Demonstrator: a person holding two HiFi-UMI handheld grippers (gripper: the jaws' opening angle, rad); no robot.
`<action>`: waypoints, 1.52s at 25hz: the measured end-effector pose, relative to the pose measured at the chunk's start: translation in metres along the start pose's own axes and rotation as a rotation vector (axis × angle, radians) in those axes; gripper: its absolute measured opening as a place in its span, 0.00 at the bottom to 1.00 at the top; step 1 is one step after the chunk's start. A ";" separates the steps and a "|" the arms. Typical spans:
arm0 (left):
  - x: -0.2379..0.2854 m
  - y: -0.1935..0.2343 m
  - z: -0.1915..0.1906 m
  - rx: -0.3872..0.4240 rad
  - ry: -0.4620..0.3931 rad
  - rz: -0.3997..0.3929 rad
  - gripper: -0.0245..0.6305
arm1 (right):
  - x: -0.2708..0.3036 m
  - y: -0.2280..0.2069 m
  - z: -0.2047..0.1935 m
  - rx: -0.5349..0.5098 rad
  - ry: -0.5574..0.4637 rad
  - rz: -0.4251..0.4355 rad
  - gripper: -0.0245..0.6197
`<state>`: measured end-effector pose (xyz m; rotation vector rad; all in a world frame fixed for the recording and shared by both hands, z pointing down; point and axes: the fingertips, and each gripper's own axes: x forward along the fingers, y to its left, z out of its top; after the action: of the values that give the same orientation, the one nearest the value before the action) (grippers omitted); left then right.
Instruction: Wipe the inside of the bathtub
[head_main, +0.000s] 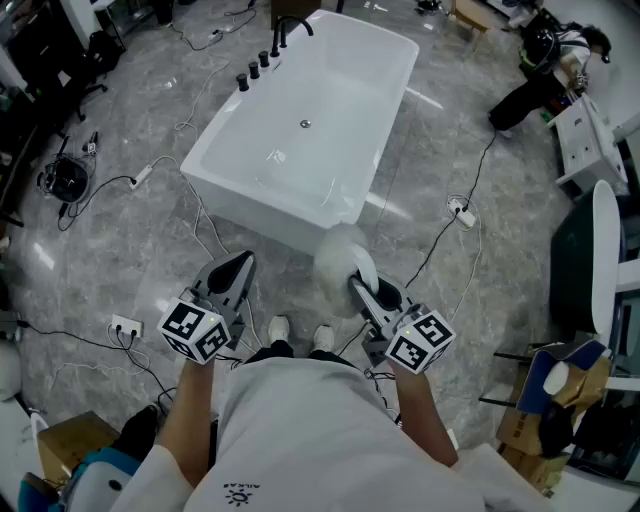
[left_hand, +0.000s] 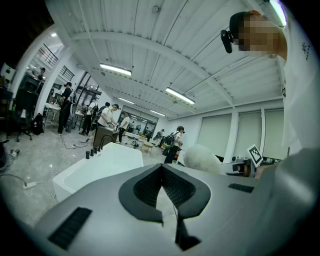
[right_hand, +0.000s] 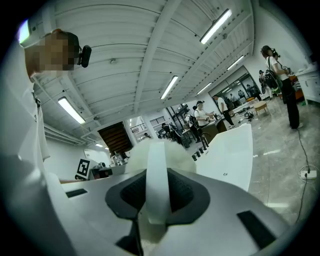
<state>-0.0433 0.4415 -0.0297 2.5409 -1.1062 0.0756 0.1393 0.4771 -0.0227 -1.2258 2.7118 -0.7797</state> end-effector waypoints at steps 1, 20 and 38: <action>-0.001 0.002 0.000 0.001 0.002 0.000 0.05 | 0.001 0.001 -0.001 -0.001 0.001 -0.001 0.19; -0.002 0.034 -0.001 -0.003 0.024 -0.070 0.05 | 0.027 0.007 -0.010 0.049 -0.018 -0.057 0.19; 0.056 0.057 -0.013 -0.049 0.089 -0.119 0.05 | 0.028 -0.055 0.008 0.150 -0.056 -0.142 0.19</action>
<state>-0.0439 0.3716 0.0105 2.5276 -0.9109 0.1273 0.1601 0.4232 0.0008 -1.3942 2.4928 -0.9302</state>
